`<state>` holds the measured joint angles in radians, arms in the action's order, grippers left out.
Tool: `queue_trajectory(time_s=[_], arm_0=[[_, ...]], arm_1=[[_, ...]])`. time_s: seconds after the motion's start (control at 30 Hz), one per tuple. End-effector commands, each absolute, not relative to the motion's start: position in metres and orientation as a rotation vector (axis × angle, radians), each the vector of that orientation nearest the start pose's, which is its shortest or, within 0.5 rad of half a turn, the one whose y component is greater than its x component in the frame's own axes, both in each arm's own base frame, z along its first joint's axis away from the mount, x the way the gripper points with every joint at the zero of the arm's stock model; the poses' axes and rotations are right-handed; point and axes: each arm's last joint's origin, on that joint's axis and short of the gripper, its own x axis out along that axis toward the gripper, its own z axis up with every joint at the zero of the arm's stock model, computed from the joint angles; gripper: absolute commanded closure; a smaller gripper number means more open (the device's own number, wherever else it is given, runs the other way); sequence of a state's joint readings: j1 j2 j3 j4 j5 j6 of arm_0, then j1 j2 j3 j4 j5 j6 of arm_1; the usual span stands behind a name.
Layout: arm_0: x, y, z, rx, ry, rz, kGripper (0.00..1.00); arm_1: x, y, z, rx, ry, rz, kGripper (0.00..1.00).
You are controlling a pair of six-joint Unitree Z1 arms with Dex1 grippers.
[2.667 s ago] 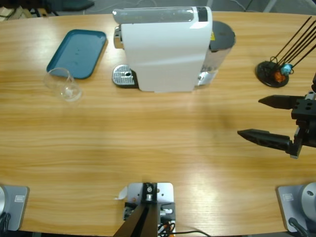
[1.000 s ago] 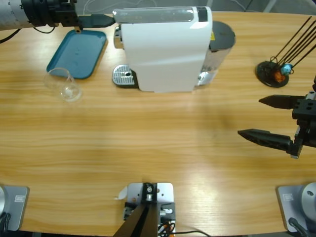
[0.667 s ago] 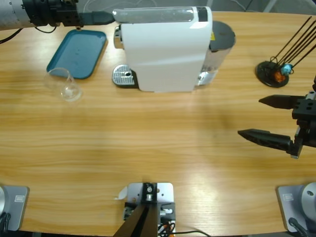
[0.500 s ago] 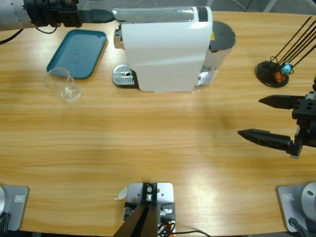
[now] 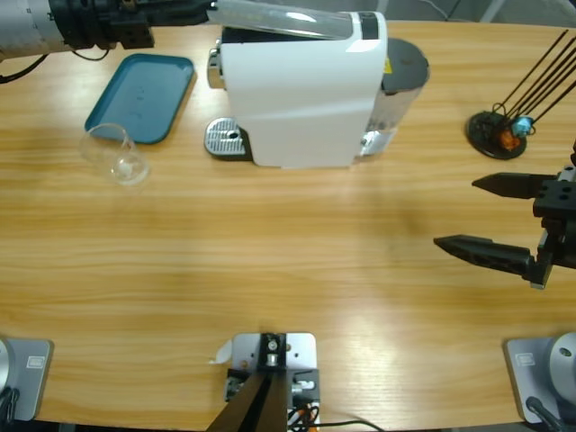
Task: Pour coffee
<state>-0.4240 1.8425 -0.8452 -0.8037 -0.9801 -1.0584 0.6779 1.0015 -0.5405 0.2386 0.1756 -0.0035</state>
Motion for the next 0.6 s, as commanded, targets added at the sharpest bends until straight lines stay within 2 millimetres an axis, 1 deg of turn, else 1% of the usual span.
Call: queue_trajectory(time_s=[0.03, 0.13, 0.17, 0.2, 0.23, 0.27, 0.3, 0.33, 0.4, 0.47, 0.6], arm_0=[[0.294, -0.181, 0.291, -0.919, 0.886, -1.210, 1.000], [0.284, -0.176, 0.311, -0.906, 0.831, -1.229, 1.000], [0.279, -0.172, 0.321, -0.898, 0.801, -1.226, 0.978], [0.273, -0.168, 0.331, -0.889, 0.779, -1.216, 0.684], [0.266, -0.164, 0.342, -0.878, 0.756, -1.191, 0.462], [0.258, -0.158, 0.352, -0.865, 0.722, -1.148, 0.336], [0.248, -0.153, 0.363, -0.844, 0.677, -1.094, 0.266], [0.239, -0.146, 0.371, -0.822, 0.638, -1.038, 0.225], [0.220, -0.134, 0.380, -0.770, 0.597, -0.957, 0.213], [0.200, -0.121, 0.385, -0.678, 0.586, -0.860, 0.140], [0.165, -0.100, 0.391, -0.449, 0.646, -0.729, 0.130]], arm_1=[[0.085, 0.081, 0.272, -0.193, 0.691, 0.840, 0.000], [0.085, 0.081, 0.272, -0.193, 0.691, 0.840, 0.000], [0.085, 0.081, 0.272, -0.193, 0.690, 0.840, 0.000], [0.085, 0.081, 0.272, -0.193, 0.692, 0.840, 0.000], [0.085, 0.081, 0.272, -0.193, 0.691, 0.840, 0.000], [0.085, 0.081, 0.272, -0.193, 0.691, 0.840, 0.000], [0.085, 0.081, 0.272, -0.193, 0.691, 0.840, 0.000], [0.085, 0.081, 0.272, -0.193, 0.690, 0.840, 0.000], [0.084, 0.081, 0.272, -0.194, 0.690, 0.841, 0.000], [0.084, 0.081, 0.272, -0.194, 0.691, 0.840, 0.000], [0.087, 0.083, 0.271, -0.199, 0.701, 0.834, 0.000]])
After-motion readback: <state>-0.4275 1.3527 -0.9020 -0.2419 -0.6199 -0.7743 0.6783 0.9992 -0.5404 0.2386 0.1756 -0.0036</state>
